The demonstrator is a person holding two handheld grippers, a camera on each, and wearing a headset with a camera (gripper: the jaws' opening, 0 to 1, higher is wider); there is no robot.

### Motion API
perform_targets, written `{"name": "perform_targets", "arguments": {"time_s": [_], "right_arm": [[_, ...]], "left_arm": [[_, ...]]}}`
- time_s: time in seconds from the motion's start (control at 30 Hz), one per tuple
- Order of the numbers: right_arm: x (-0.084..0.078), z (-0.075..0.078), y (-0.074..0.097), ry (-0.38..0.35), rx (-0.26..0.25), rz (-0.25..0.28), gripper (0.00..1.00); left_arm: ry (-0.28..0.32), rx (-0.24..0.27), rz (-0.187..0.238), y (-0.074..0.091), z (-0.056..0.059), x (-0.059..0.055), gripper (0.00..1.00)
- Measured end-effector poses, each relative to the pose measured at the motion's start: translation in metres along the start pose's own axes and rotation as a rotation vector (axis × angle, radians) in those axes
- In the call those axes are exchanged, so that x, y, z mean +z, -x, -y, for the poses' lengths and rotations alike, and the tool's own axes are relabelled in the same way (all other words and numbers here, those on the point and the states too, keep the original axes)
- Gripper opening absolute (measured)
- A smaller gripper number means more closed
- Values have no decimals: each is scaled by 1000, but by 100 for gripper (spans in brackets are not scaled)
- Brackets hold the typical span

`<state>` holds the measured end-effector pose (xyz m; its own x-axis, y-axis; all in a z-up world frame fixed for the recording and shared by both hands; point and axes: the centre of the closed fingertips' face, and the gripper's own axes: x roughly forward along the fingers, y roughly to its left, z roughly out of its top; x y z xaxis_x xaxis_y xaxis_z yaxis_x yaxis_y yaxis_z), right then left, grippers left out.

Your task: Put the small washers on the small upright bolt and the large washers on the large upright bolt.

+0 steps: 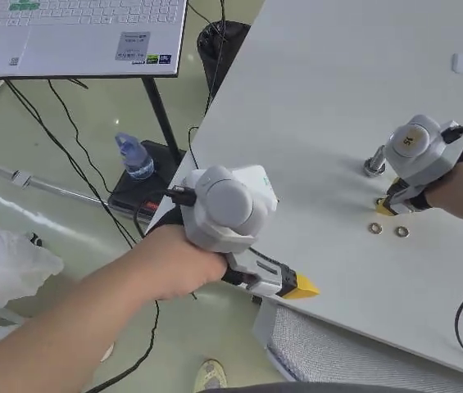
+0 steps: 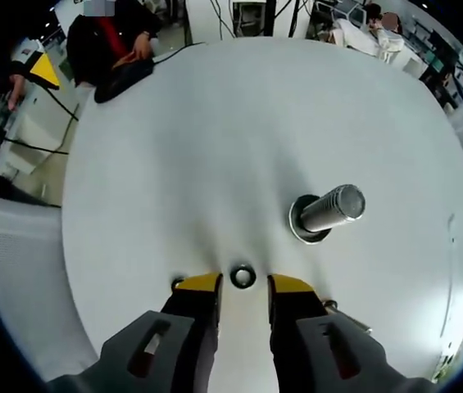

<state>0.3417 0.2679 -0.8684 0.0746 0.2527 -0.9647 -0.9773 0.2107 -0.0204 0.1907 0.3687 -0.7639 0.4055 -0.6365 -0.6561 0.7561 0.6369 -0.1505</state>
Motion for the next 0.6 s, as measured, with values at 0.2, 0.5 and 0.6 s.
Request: {"name": "perform_targets", "arguments": {"time_s": [0.2,0.5,0.6], "right_arm": [[0,0,1,-11,7,1,22],[-2,-1,1,4,2,-19,16],[-2,3,-3,-5,11,-19,17]], "left_arm": [[2,0,-1,0,0,-1,83],[3,-1,-4,-1,1,-2,81],[1,-1,-5,-1,2,-2,80]]}}
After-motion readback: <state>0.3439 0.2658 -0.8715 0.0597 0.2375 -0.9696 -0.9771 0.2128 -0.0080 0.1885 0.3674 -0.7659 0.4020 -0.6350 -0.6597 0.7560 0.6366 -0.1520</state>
